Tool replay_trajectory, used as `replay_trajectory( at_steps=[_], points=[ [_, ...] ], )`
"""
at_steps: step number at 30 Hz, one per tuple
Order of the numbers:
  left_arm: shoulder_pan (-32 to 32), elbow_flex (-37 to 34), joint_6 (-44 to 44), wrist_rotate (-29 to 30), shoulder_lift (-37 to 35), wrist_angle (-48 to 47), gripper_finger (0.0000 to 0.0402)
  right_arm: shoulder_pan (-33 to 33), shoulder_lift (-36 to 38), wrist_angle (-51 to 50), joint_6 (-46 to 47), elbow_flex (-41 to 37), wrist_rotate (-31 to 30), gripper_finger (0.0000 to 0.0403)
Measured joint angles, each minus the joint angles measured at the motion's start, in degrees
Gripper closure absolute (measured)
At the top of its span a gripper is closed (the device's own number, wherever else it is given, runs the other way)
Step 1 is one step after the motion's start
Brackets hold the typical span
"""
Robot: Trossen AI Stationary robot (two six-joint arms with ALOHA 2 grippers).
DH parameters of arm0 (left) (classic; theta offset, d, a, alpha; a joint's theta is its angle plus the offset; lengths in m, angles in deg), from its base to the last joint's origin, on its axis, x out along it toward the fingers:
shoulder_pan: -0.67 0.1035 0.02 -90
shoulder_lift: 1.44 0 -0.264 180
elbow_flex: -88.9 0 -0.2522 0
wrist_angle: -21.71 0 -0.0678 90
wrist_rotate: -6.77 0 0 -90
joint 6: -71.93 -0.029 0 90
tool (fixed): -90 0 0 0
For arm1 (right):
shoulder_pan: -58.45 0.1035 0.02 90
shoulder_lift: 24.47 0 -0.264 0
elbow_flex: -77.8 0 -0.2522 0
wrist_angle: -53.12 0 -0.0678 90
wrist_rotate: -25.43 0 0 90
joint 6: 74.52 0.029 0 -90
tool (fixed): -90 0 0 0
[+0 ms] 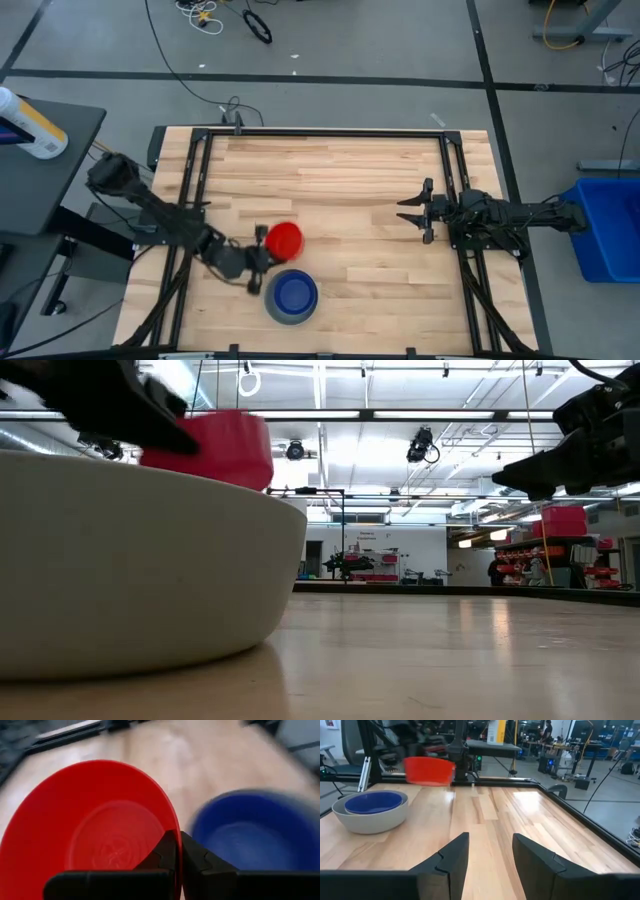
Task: Nest bowls inside each other
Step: Stack the red bowl on top of the purple bowl
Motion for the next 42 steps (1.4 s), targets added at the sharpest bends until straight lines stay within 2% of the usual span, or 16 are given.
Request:
replay_trajectory(
  at_steps=[6, 15, 23, 27, 32, 38, 42],
  points=[
    [-6.5, 7.8, 2.5, -0.7, 5.9, -5.0, 0.0395, 0.0, 0.0, 0.1, 0.8, 0.0, -0.2, 0.0246],
    [-7.4, 18.0, -0.5, -5.7, 17.2, -7.3, 0.0396, 0.0, 0.0, 0.1, 3.1, 0.0, -0.6, 0.0242],
    [-6.6, 19.0, 4.6, -9.6, 19.3, -12.7, 0.0396, 0.0, 0.0, 0.1, 3.1, 0.0, -0.5, 0.0244],
    [-6.2, 19.0, 6.9, -14.4, 19.3, -14.5, 0.0396, 0.0, 0.0, 0.1, 3.1, 0.0, -0.6, 0.0247],
    [-5.9, 19.0, 7.8, -17.9, 19.2, -16.2, 0.0396, 0.0, 0.0, 0.1, 3.1, 0.0, -0.6, 0.0243],
    [-5.9, 19.0, 8.1, -18.5, 19.2, -16.2, 0.0396, 0.0, 0.0, 0.1, 3.1, 0.0, -0.6, 0.024],
    [-5.8, 19.0, 6.9, -19.2, 19.2, -16.0, 0.036, 0.0, 0.0, 0.1, 3.1, 0.0, -0.6, 0.0244]
  ],
)
